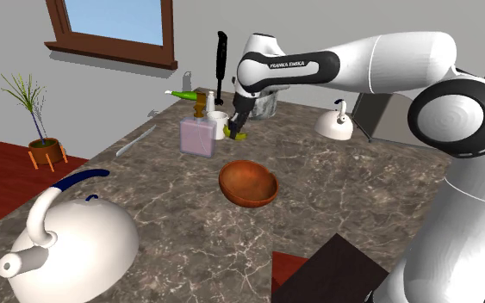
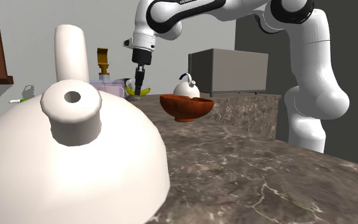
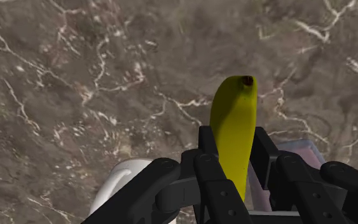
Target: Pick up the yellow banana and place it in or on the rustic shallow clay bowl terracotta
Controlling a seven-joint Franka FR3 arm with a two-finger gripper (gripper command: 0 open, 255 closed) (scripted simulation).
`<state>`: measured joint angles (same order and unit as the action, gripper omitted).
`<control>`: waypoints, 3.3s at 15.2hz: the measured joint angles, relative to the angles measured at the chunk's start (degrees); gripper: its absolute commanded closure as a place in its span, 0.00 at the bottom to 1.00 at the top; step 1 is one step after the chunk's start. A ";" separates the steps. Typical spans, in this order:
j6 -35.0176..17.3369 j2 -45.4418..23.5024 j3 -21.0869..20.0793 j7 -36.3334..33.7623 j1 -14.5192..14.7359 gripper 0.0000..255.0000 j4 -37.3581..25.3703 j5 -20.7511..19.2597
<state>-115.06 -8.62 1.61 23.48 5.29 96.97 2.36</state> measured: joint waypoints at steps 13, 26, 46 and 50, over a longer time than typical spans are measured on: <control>10.09 -0.33 0.05 -0.29 -0.07 1.00 -10.42 -0.11; 9.39 16.26 -3.43 -7.69 3.69 1.00 6.71 -1.35; 1.59 33.64 -9.85 -17.23 7.95 1.00 31.74 0.35; -0.58 33.53 -9.93 -17.23 7.98 1.00 33.79 0.40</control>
<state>-115.64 24.91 -8.32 6.26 13.26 130.76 2.76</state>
